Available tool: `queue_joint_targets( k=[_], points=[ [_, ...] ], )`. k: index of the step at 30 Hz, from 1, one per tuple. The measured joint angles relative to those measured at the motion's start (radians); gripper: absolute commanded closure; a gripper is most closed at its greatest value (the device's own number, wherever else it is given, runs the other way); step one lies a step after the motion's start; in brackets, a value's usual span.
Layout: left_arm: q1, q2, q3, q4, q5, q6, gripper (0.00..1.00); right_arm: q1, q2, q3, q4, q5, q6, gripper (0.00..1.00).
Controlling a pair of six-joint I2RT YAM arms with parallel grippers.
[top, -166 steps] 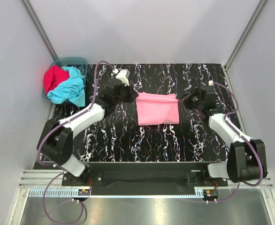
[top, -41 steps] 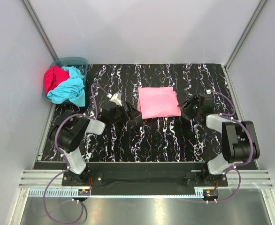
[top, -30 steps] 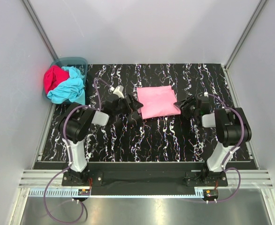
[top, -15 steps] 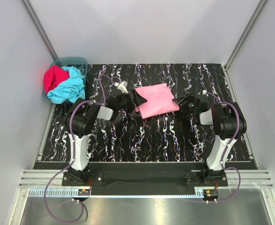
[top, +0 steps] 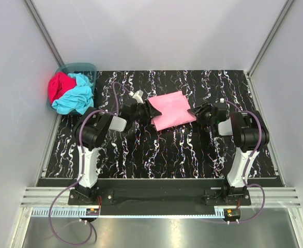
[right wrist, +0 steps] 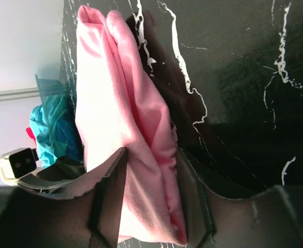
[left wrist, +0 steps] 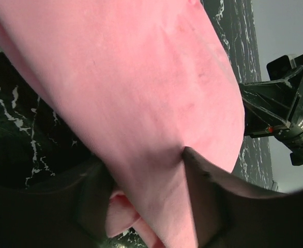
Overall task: Fold and stack the t-shirts
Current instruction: Neatly place the folded tshirt to the corner
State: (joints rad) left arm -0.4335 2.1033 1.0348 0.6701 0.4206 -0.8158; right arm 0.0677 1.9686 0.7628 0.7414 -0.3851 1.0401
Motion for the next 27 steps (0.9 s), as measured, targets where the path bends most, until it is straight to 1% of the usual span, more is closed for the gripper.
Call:
queue_joint_targets(
  k=[1,2,3,4,5,6,9,12,14,17,23,27],
  points=[
    [-0.004,0.002,0.009,-0.012,0.002,0.002,0.58,0.001,0.000,0.004,-0.009,0.000,0.000,0.53],
    [-0.008,0.002,0.019,-0.032,0.003,0.005,0.64,0.002,0.000,0.008,-0.020,0.000,-0.003,0.68],
    [-0.013,0.002,0.028,-0.045,0.003,0.006,0.78,0.003,0.000,0.015,-0.035,-0.001,-0.011,0.79],
    [-0.019,0.002,0.040,-0.057,0.005,0.006,0.85,0.003,0.000,0.021,-0.051,-0.002,-0.011,0.94],
    [-0.026,0.002,0.055,-0.074,0.009,0.010,0.92,0.004,0.000,0.026,-0.061,-0.002,-0.014,1.00],
    [-0.033,0.002,0.068,-0.089,0.010,0.015,1.00,0.005,0.000,0.033,-0.081,0.000,-0.018,1.00],
    [-0.051,0.002,0.114,-0.150,0.013,0.036,1.00,0.005,-0.015,0.053,-0.152,0.017,-0.034,1.00],
    [-0.068,0.002,0.167,-0.220,0.014,0.056,1.00,0.006,-0.076,0.058,-0.239,0.062,-0.065,1.00],
    [-0.081,0.003,0.212,-0.279,0.015,0.067,1.00,0.007,-0.139,0.067,-0.313,0.106,-0.092,1.00],
    [-0.110,0.023,0.318,-0.364,0.026,0.083,1.00,0.009,-0.246,0.089,-0.410,0.185,-0.130,1.00],
    [-0.207,0.093,0.496,-0.460,0.046,0.090,1.00,0.003,-0.491,0.107,-0.572,0.393,-0.183,1.00],
    [-0.270,0.155,0.603,-0.536,0.059,0.091,1.00,-0.012,-0.598,0.107,-0.669,0.501,-0.198,1.00]
  ],
)
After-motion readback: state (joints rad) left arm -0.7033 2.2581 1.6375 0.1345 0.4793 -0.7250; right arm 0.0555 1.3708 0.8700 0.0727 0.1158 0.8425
